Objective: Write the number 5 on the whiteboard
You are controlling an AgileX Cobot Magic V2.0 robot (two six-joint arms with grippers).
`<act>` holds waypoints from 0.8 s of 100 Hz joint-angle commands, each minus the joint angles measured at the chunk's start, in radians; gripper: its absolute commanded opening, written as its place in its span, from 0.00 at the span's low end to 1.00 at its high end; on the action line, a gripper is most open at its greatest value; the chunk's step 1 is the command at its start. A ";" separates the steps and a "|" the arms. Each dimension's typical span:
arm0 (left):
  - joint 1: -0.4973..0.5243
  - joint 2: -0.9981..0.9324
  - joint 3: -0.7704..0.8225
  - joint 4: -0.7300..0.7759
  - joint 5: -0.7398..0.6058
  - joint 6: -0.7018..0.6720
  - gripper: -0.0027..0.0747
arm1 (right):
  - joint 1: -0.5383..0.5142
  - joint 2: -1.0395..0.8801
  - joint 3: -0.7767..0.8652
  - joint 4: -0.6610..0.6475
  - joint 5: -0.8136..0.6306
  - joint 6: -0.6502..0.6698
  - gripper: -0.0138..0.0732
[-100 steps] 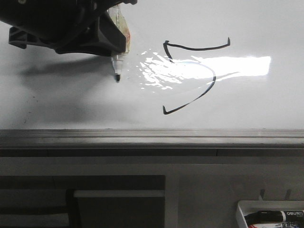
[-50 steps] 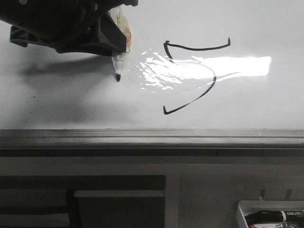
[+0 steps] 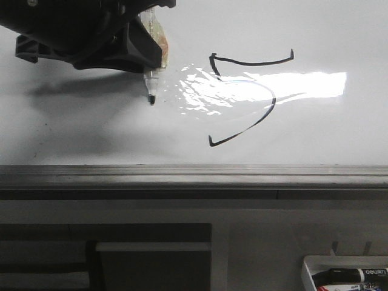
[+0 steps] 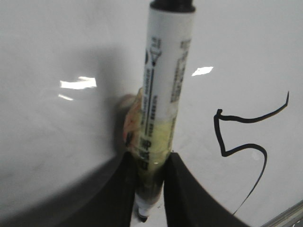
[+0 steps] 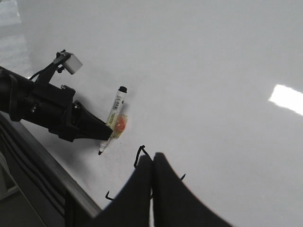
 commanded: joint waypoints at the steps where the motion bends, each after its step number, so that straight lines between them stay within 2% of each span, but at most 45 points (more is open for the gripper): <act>1: 0.049 0.035 -0.006 -0.036 -0.145 -0.006 0.19 | -0.005 0.010 -0.022 -0.051 -0.059 0.006 0.09; 9: 0.055 0.035 -0.006 -0.036 -0.144 -0.006 0.31 | -0.005 0.010 -0.022 -0.051 -0.059 0.006 0.09; 14: 0.055 0.035 -0.006 -0.036 -0.144 -0.006 0.36 | -0.005 0.010 -0.022 -0.051 -0.059 0.008 0.09; 41: 0.055 0.035 -0.006 -0.036 -0.144 -0.006 0.37 | -0.005 0.010 -0.022 -0.051 -0.059 0.008 0.09; 48: 0.055 0.035 -0.006 -0.036 -0.144 -0.006 0.44 | -0.005 0.010 -0.022 -0.051 -0.059 0.008 0.09; 56: 0.055 0.035 -0.006 -0.036 -0.145 -0.006 0.58 | -0.005 0.010 -0.022 -0.051 -0.059 0.008 0.09; 63: 0.055 0.035 -0.006 -0.036 -0.145 -0.006 0.64 | -0.005 0.010 -0.022 -0.051 -0.059 0.008 0.09; 80: 0.055 0.033 -0.006 -0.036 -0.145 -0.006 0.67 | -0.005 0.010 -0.022 -0.051 -0.059 0.008 0.09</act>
